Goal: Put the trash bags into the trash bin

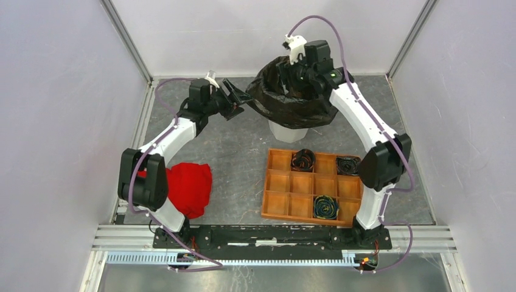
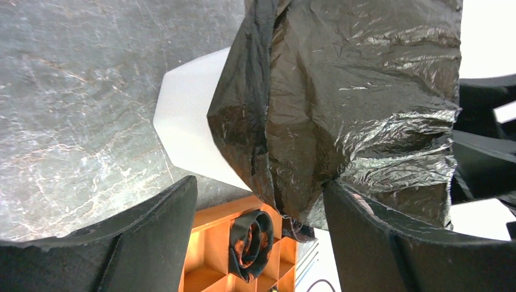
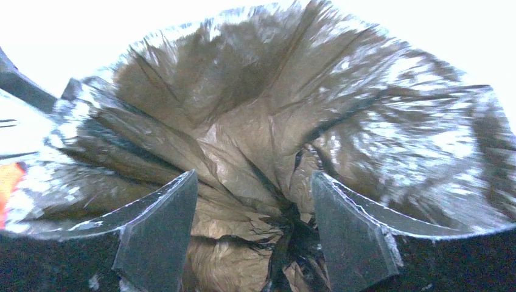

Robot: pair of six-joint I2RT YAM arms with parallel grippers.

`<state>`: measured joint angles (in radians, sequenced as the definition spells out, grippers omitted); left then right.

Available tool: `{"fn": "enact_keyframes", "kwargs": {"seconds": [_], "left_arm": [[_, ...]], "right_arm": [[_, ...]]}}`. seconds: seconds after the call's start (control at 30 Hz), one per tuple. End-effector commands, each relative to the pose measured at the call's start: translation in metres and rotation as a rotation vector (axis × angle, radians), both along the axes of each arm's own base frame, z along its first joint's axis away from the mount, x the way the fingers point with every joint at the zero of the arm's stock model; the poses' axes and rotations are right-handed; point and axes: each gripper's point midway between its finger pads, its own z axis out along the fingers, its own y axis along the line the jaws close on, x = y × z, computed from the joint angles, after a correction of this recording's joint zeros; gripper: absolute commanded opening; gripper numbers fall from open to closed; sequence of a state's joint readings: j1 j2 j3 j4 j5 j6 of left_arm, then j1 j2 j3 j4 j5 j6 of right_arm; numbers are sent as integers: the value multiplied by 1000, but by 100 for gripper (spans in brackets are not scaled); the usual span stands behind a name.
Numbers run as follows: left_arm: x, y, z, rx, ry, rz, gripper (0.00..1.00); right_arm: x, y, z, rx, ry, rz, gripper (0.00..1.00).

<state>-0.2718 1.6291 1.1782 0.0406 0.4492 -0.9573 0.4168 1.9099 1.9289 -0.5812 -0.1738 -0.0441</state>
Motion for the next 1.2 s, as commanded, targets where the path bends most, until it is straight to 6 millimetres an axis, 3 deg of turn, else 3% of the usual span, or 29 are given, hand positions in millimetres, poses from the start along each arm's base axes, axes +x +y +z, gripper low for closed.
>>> {"fn": "enact_keyframes", "kwargs": {"seconds": [0.0,0.1,0.27,0.33,0.53,0.7,0.8,0.93,1.03,1.17], "left_arm": [[12,15,8,-35,-20,35,81],[14,26,13,-38,-34,51,81],[10,45,10,3,-33,70,82],[4,50,7,12,-30,81,82],[-12,50,2,17,-26,56,82],[-10,68,11,118,-52,125,69],[4,69,22,118,-72,146,63],[27,54,26,72,-62,124,64],[42,35,21,48,-54,106,69],[55,-5,-6,46,9,30,65]], "right_arm": [[-13,-18,113,219,-208,-37,77],[-29,-47,143,307,-280,-66,81],[-50,-119,147,434,-344,-176,90],[-52,-142,134,399,-348,-235,91],[-53,-200,65,388,-262,-428,91],[-53,-238,9,457,-181,-556,77],[-47,-243,-29,445,-98,-560,67],[-43,-226,-69,500,-10,-494,65],[-40,-206,-84,562,21,-438,65],[-31,-178,-92,635,55,-386,66]]}}
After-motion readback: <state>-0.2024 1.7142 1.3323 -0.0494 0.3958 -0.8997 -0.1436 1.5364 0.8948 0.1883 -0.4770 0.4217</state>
